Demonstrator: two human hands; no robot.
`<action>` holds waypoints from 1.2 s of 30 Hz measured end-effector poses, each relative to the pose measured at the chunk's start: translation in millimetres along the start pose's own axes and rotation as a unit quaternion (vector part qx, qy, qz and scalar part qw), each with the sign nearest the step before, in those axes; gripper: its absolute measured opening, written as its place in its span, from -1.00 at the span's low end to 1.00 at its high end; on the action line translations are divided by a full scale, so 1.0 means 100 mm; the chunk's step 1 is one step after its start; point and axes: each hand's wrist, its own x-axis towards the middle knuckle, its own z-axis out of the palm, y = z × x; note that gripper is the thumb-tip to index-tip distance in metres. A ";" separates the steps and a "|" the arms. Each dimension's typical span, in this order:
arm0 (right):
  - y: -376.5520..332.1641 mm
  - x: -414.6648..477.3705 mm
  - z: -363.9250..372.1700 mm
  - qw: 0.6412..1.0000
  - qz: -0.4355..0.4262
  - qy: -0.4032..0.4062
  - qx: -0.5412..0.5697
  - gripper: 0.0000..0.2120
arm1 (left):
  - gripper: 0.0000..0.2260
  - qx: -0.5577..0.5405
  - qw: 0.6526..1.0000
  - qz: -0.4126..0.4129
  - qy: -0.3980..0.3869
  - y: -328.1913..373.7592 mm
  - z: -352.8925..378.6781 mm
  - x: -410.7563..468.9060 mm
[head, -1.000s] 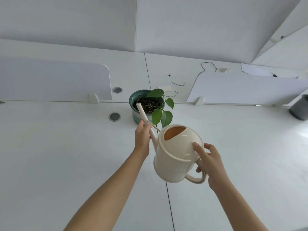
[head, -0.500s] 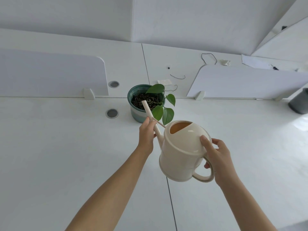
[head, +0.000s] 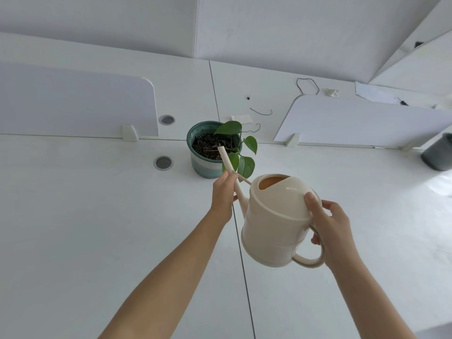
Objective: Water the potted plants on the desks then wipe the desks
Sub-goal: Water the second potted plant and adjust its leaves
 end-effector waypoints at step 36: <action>-0.22 0.09 0.12 0.998 -0.037 -0.006 -0.044 -0.52 | -0.84 -0.040 0.998 -0.031 0.034 0.12 -0.07 0.13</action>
